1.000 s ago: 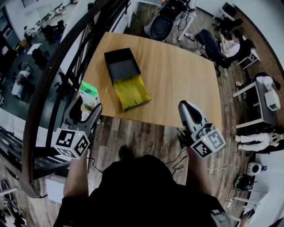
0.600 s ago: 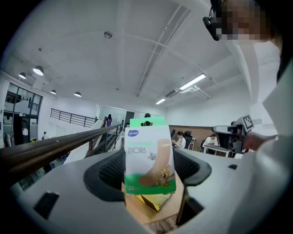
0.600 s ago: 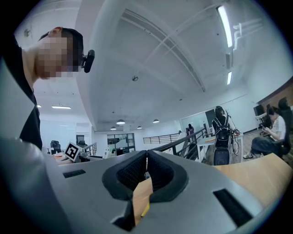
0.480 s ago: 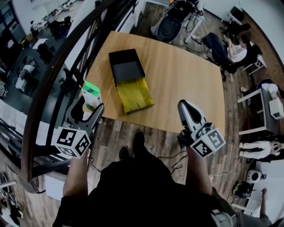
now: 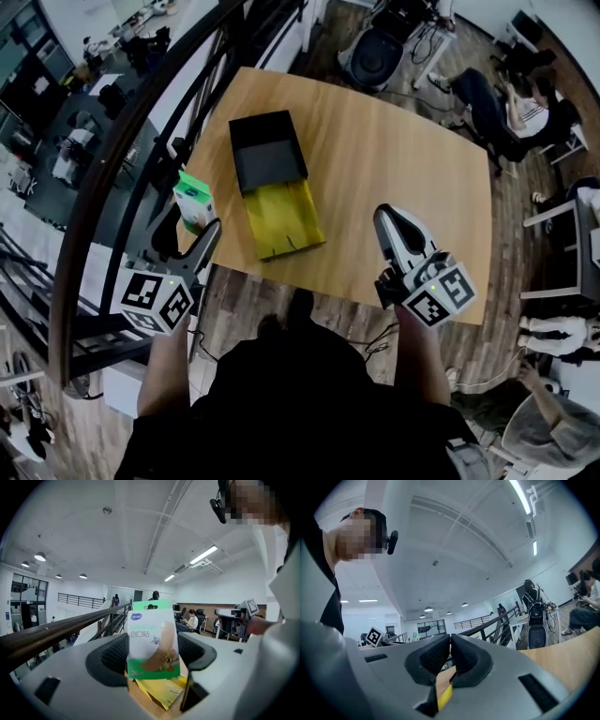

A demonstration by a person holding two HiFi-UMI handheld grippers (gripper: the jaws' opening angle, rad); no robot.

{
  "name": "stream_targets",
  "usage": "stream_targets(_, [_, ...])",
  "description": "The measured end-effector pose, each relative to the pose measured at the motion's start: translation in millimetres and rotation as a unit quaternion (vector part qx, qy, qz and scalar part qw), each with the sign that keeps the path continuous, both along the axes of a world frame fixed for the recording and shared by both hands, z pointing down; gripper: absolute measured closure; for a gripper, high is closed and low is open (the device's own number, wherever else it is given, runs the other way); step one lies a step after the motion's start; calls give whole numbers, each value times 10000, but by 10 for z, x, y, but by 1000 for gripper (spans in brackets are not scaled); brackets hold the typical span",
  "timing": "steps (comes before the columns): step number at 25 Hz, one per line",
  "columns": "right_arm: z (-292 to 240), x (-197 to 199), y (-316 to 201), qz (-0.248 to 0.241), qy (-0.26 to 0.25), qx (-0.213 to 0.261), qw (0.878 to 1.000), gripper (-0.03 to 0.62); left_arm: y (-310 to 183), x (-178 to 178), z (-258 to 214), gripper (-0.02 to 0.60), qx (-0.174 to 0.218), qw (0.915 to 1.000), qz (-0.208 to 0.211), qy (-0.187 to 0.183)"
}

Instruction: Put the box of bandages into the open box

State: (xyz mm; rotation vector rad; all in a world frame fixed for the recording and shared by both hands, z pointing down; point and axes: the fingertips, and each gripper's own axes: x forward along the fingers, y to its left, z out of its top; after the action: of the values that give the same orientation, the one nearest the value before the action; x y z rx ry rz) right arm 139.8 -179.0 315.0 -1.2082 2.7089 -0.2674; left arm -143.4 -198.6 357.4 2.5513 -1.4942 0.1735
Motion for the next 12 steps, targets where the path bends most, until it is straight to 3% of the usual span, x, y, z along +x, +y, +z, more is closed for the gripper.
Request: stream_targets(12, [126, 206, -673, -500, -137, -123, 9986, 557, -401, 373, 52, 247, -69, 9990, -258, -357])
